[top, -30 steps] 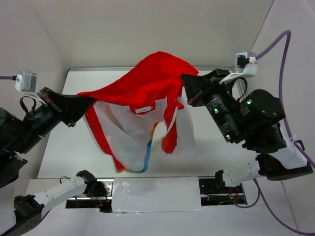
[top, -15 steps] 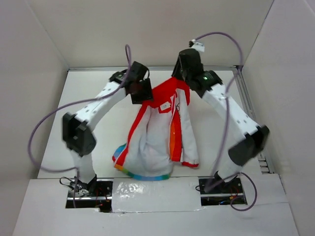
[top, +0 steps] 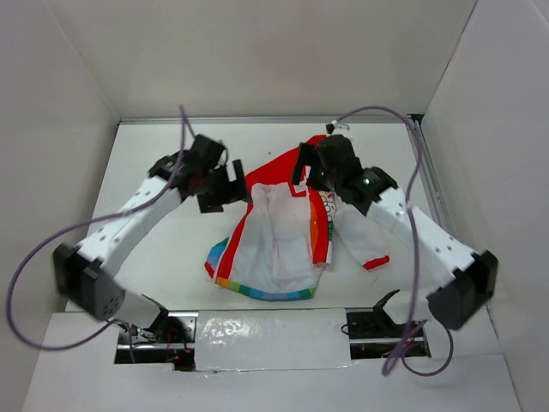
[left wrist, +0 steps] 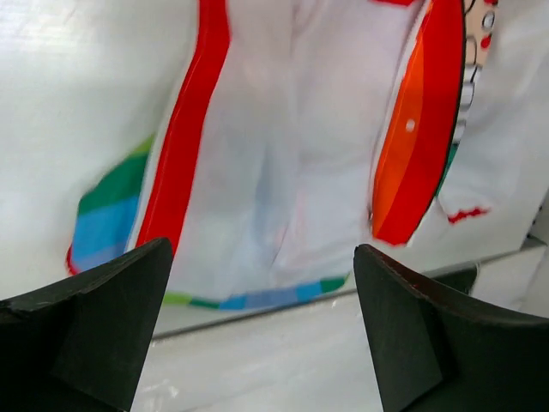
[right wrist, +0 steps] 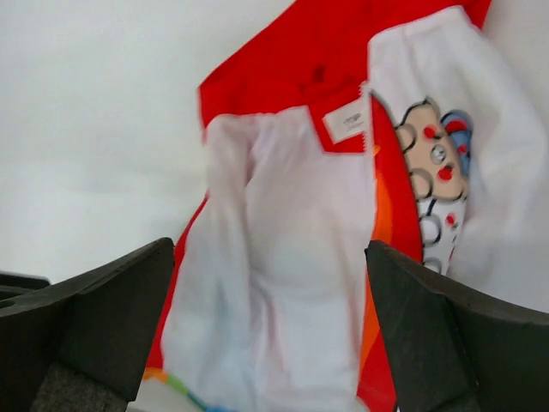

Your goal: Zip up the jacket

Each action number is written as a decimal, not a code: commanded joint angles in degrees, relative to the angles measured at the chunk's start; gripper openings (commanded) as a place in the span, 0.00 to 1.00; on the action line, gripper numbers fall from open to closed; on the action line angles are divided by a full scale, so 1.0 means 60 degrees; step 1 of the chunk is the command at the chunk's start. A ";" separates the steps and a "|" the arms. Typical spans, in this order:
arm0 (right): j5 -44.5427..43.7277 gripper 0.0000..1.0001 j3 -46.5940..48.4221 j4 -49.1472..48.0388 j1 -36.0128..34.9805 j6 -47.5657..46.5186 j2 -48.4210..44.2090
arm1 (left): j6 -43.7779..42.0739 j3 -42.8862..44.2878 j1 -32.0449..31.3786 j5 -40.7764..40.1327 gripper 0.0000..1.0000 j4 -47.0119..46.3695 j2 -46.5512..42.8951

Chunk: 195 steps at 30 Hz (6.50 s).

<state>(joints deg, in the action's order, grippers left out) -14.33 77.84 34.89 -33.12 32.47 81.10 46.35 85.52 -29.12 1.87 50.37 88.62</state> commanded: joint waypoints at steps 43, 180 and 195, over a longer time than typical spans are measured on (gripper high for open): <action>0.0990 0.00 0.0449 -0.0936 -0.6450 0.2455 0.3230 | 0.1283 -0.6622 0.5326 0.1814 0.99 -0.0676 -0.5160; 0.0882 0.54 -0.7369 0.1345 -0.0702 0.2908 -0.5708 | 0.1313 -0.5449 -0.0109 0.0847 0.99 -0.2683 -0.0808; -0.0792 0.64 -0.5649 0.2199 -0.3386 0.3730 -0.2827 | 0.1738 -0.4703 -0.2322 0.0363 0.99 -0.1745 -0.0840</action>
<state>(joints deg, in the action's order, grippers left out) -17.21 43.27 45.50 -53.45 53.69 60.10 55.83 54.37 -41.04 5.52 37.89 81.76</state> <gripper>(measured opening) 0.634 0.993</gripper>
